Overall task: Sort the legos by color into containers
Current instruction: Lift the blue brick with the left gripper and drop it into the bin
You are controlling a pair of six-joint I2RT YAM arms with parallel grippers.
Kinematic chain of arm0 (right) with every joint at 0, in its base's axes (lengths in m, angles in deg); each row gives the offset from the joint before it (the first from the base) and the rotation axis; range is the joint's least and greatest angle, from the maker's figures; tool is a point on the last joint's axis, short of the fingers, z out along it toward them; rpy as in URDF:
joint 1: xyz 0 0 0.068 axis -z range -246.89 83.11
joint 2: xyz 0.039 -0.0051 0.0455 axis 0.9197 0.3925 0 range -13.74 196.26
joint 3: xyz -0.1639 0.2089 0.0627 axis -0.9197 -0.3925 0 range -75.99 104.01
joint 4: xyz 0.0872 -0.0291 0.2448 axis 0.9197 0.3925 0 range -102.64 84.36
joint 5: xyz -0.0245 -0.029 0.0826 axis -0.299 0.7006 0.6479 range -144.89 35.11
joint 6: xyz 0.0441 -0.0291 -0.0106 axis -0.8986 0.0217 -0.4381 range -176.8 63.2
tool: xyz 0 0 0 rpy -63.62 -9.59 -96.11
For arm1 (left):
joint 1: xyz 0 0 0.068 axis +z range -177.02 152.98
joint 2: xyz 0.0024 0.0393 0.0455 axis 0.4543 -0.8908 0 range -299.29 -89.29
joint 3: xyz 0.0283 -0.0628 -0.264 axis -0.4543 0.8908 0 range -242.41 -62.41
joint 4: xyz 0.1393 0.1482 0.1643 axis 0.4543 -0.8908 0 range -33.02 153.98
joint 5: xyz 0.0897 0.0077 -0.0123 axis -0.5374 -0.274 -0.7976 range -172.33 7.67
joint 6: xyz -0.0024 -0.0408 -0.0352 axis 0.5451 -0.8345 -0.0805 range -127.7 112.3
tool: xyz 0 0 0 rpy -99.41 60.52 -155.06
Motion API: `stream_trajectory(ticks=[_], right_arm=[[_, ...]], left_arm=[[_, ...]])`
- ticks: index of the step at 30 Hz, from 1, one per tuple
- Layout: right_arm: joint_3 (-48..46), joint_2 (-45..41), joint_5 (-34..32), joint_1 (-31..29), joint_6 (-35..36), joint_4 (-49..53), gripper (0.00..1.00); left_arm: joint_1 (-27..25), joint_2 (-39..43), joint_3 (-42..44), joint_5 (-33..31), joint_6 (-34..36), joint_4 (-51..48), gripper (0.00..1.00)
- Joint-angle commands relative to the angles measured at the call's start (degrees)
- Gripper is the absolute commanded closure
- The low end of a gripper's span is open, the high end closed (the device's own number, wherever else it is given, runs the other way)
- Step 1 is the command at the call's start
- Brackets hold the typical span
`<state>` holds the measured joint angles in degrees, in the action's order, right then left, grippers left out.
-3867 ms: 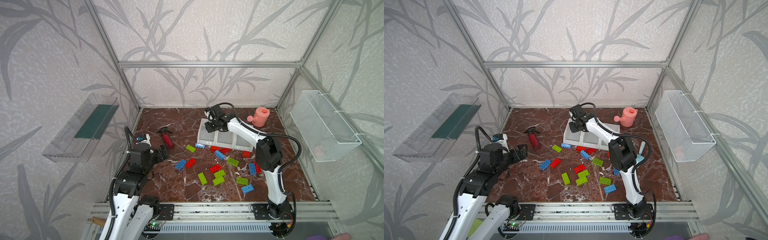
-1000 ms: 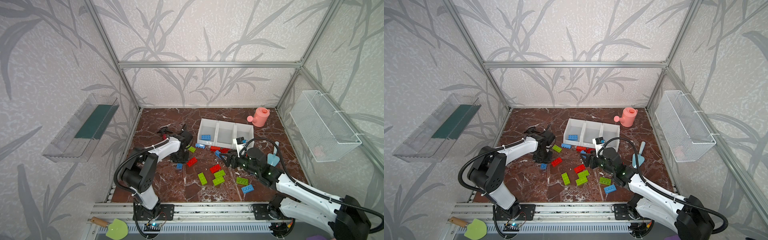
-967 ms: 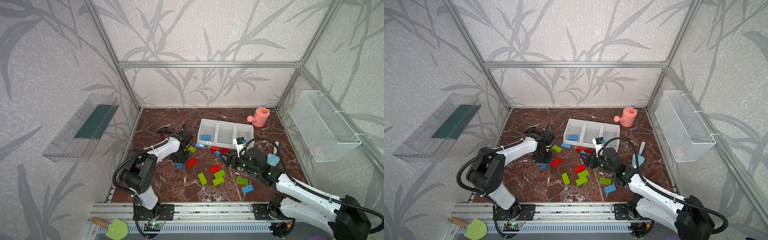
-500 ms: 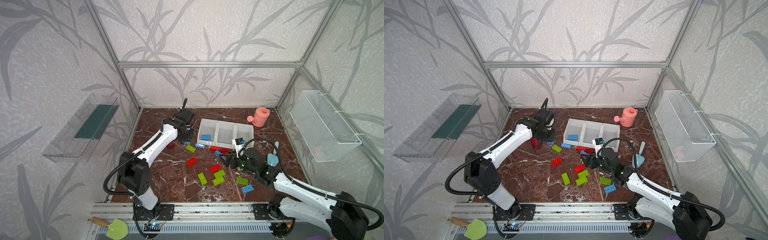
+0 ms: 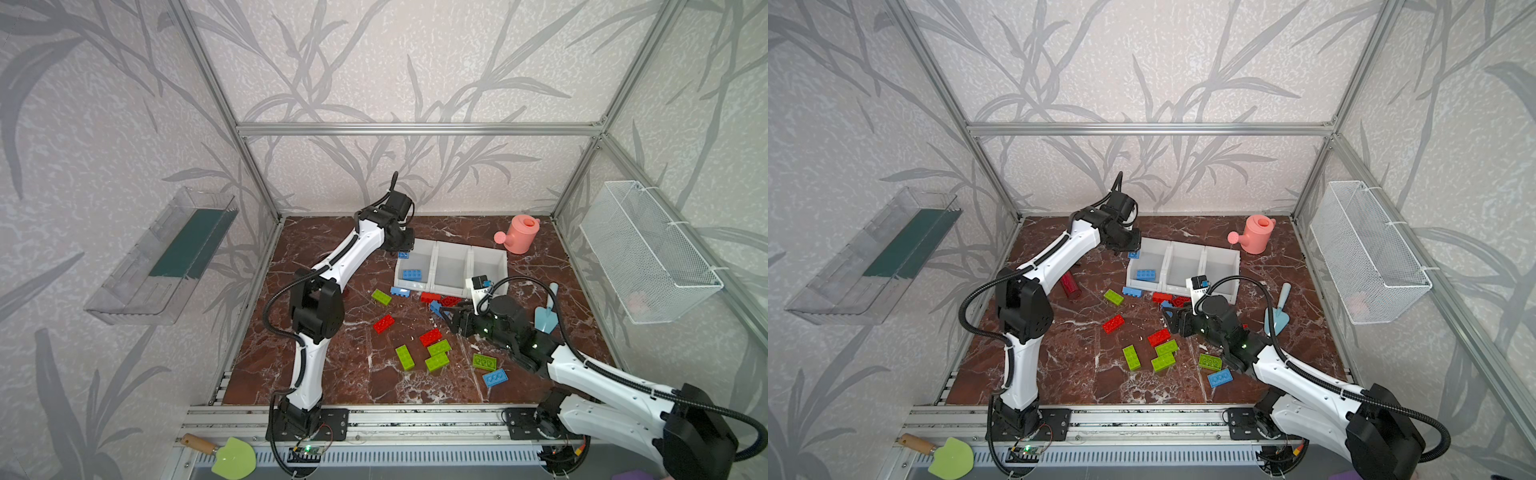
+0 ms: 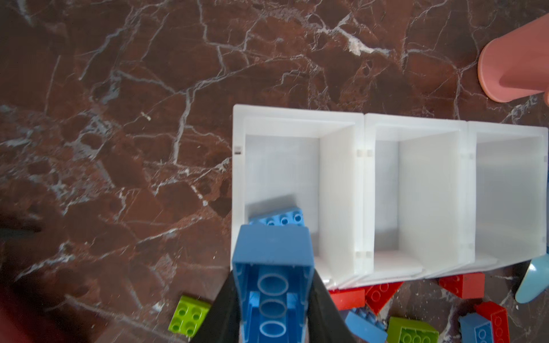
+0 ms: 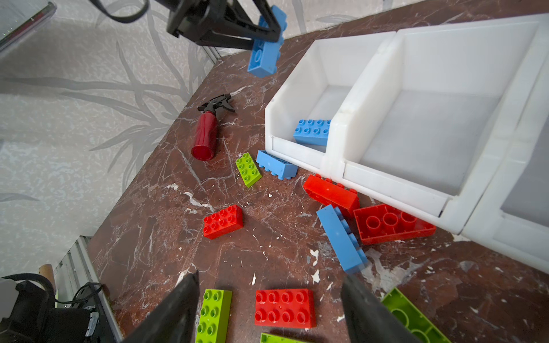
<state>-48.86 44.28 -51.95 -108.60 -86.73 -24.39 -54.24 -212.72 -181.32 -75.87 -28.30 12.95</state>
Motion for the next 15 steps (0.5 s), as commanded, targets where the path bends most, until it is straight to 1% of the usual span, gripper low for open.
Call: stream_trajectory(ticks=[1, 5, 8, 10, 12, 15], right_arm=[[-0.8, -0.9, -1.1, -0.3, 1.0, -0.2, 0.24], [-0.6, -0.9, -0.8, -0.3, 1.0, 0.0, 0.24], [-0.7, -1.7, -1.4, -0.3, 1.2, 0.5, 0.24], [-0.6, -2.0, -1.6, -0.3, 1.5, 0.8, 0.24], [-0.4, -1.9, -1.7, -0.3, 1.6, 1.1, 0.24], [0.2, -1.4, -1.9, -0.3, 1.9, 2.0, 0.24]], left_arm=[[-0.8, -3.6, -5.0, 1.2, -0.6, -2.9, 0.68], [-2.0, -7.7, -10.1, -0.3, 0.5, -5.6, 0.68], [-2.0, -9.0, -11.6, -0.5, 0.5, -6.3, 0.67], [-2.0, -9.2, -12.2, -0.5, 0.5, -6.2, 0.65], [-2.0, -9.2, -12.6, -0.3, 0.5, -6.5, 0.59], [-2.1, -9.0, -13.6, 0.0, 0.4, -7.6, 0.41]])
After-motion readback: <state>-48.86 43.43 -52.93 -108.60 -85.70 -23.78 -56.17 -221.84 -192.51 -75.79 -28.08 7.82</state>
